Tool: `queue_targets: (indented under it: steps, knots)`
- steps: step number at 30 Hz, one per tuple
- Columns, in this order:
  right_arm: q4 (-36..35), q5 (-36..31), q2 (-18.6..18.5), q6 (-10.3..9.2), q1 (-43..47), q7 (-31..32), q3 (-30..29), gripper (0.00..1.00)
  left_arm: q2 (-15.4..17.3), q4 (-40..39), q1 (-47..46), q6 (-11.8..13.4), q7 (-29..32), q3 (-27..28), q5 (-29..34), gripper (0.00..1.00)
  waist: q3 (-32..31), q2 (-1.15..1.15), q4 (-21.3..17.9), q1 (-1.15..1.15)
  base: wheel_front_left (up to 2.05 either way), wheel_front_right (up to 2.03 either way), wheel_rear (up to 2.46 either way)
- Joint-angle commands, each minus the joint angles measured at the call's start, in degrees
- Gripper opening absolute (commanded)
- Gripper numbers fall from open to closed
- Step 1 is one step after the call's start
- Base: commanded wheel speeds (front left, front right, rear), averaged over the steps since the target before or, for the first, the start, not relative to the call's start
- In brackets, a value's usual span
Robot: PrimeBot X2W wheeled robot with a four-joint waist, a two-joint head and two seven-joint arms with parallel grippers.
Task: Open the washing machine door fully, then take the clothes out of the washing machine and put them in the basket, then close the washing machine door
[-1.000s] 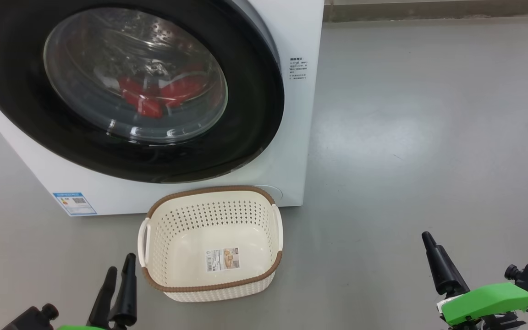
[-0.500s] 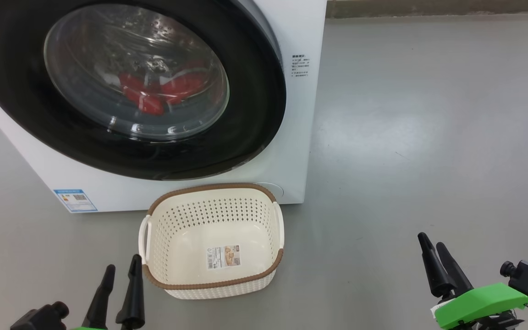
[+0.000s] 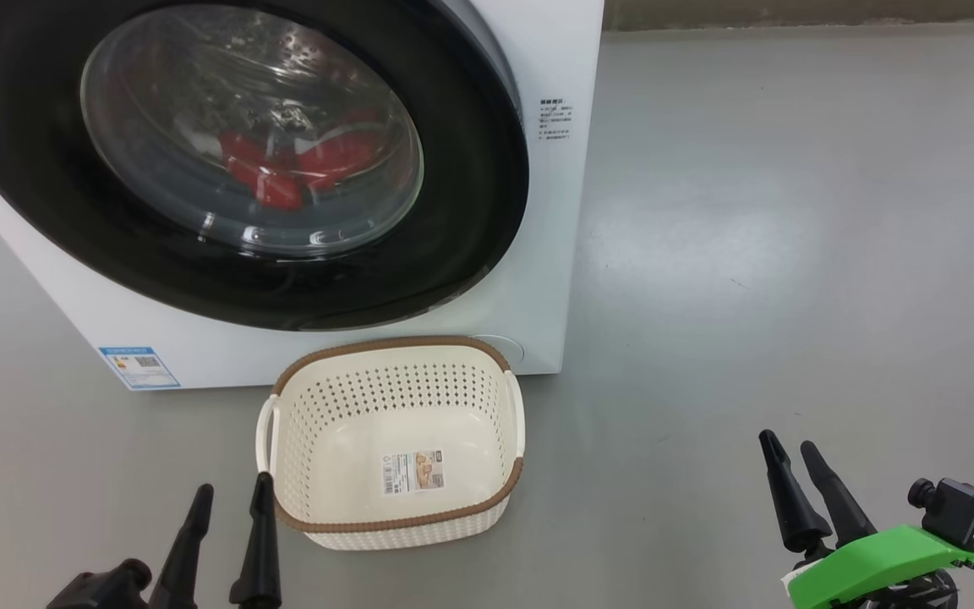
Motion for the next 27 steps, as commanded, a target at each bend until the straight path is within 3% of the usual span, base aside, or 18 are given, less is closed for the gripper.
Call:
queue_targets:
  steps: [1, 14, 27]
  knots:
    - [-1.63, -1.62, -1.20, 0.03, -1.45, -0.88, 0.98, 1.00, 1.10, -2.16, -0.47, 0.63, -0.93, 0.91, 1.96, 1.00, 0.05, 0.00, 0.02, -0.01, 0.00, 0.00, 0.00]
    - [-2.00, -8.73, -1.85, 0.03, -0.93, -3.07, 1.30, 1.00, 1.77, -4.24, 0.42, 2.32, -3.13, -0.42, 10.55, 1.00, 0.46, 0.00, 0.09, -0.01, 0.00, 0.00, 0.00]
    - [-2.63, -15.67, -1.99, 0.03, 0.35, -5.26, 0.45, 1.00, 1.48, -5.29, 1.63, 2.42, -5.34, -0.36, 17.97, 1.00, 0.43, 0.00, -0.35, -0.01, 0.00, 0.00, 0.00]
